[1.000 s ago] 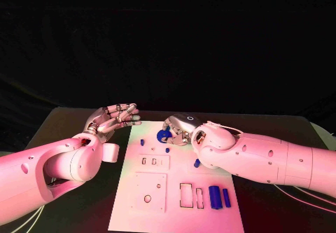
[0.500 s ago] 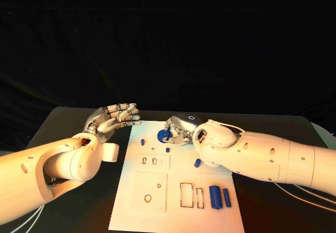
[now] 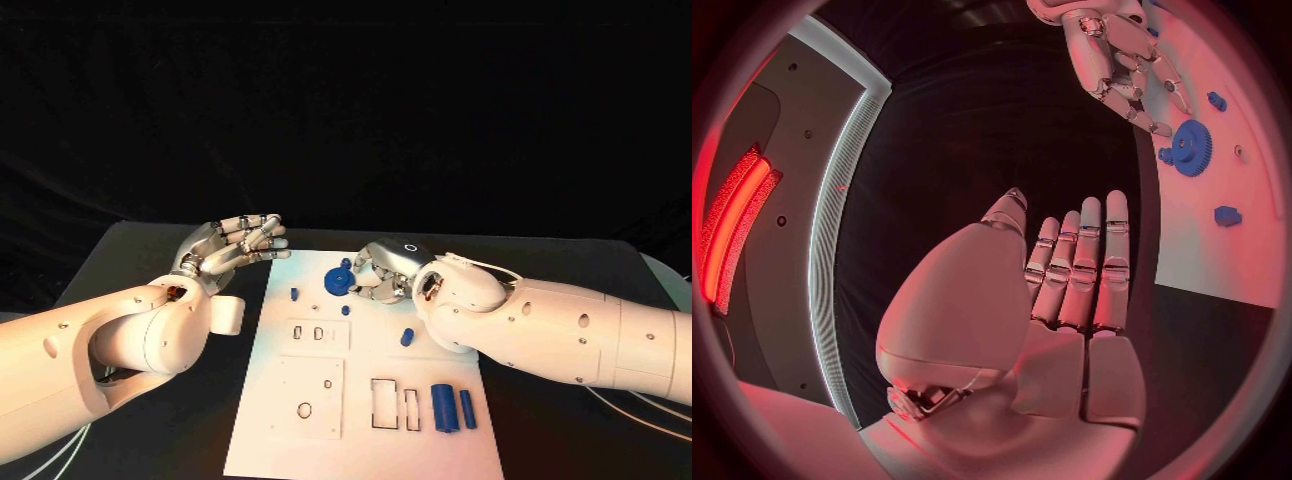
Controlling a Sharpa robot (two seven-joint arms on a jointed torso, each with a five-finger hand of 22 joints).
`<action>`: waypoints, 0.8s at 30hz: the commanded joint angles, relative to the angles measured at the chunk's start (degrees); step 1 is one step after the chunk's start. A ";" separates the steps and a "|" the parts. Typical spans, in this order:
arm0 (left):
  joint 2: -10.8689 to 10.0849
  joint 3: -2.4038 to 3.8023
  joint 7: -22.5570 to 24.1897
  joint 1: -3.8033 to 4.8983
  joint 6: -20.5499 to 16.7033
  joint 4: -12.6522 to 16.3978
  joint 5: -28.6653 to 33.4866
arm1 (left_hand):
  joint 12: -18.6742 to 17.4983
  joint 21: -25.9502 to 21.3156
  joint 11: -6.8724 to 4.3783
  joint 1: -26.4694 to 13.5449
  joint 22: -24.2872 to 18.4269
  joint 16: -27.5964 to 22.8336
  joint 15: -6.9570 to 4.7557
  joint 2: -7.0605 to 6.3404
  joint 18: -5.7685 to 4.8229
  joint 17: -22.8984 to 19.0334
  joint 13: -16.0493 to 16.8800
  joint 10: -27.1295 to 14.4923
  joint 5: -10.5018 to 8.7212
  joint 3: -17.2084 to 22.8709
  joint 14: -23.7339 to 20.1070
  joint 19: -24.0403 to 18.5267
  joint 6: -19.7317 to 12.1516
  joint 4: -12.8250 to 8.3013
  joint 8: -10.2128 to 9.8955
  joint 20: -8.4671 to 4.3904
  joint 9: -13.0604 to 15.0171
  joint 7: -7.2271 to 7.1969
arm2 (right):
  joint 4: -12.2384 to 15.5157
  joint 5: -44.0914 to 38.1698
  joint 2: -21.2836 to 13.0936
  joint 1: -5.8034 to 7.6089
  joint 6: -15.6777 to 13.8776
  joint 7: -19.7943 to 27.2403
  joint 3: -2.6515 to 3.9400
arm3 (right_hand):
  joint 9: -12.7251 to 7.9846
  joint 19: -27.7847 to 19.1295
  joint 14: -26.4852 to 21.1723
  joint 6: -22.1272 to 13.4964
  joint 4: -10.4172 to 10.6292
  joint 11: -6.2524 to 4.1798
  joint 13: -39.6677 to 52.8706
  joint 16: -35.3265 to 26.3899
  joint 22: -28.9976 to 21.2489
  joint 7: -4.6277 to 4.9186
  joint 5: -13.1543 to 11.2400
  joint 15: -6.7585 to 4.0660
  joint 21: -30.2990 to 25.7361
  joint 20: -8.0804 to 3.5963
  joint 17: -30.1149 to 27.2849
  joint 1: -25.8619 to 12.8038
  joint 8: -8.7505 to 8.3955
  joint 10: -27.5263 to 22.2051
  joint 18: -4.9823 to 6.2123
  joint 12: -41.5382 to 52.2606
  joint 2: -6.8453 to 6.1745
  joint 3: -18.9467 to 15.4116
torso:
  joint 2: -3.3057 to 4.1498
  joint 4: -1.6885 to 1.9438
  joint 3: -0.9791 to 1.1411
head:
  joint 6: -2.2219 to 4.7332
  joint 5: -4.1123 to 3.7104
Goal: Assemble the parts on the task board
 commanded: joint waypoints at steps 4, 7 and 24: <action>0.02 0.04 0.32 0.09 0.95 0.00 0.06 | -0.29 0.25 0.06 0.55 -0.10 -0.29 -0.10 0.14 0.26 0.06 -0.05 0.20 -0.23 0.28 -0.38 0.16 0.26 -0.02 0.05 -0.05 -0.09 2.05 | 3.27 0.31 -3.60 0.08 -5.64 1.34 0.16 | 0.02 4.89 5.98 0.46 -0.57 -0.10 6.50 0.30 13.89 -0.42 0.46 -0.26 0.47 -0.19 14.20 0.52 0.07 0.65 -0.86 0.40 -0.34 0.39 | -0.02 -0.16 0.11 | 0.24 -0.09; -0.02 0.04 0.30 0.09 0.93 -0.03 0.06 | -0.29 0.25 0.06 0.55 -0.10 -0.29 -0.10 0.14 0.26 0.06 -0.05 0.20 -0.23 0.28 -0.38 0.16 0.26 -0.02 0.05 -0.05 -0.09 2.05 | 5.38 2.84 -6.75 0.38 -6.88 3.68 0.25 | 0.11 4.80 5.94 0.89 -0.65 -0.21 6.52 0.24 13.79 -0.52 0.54 -0.35 0.38 -0.25 14.00 1.21 0.21 0.70 -0.83 0.42 -0.58 0.75 | -0.08 -0.20 0.08 | 0.29 -0.28; 0.35 0.02 0.43 0.07 1.75 -0.13 0.04 | -0.43 0.26 0.08 0.56 -0.12 -0.33 -0.08 0.10 0.26 0.14 -0.06 0.20 -0.23 0.30 -0.43 0.14 0.23 0.00 0.01 -0.04 -0.12 2.07 | 6.44 21.04 -22.06 1.85 -1.63 19.98 0.29 | -0.14 4.37 5.97 -0.18 -2.73 0.11 5.93 0.29 13.38 -0.04 0.19 -0.17 -0.10 -0.25 14.18 7.40 -1.06 0.12 -0.68 -0.22 -3.17 2.51 | -0.42 -1.02 0.78 | 0.26 -0.98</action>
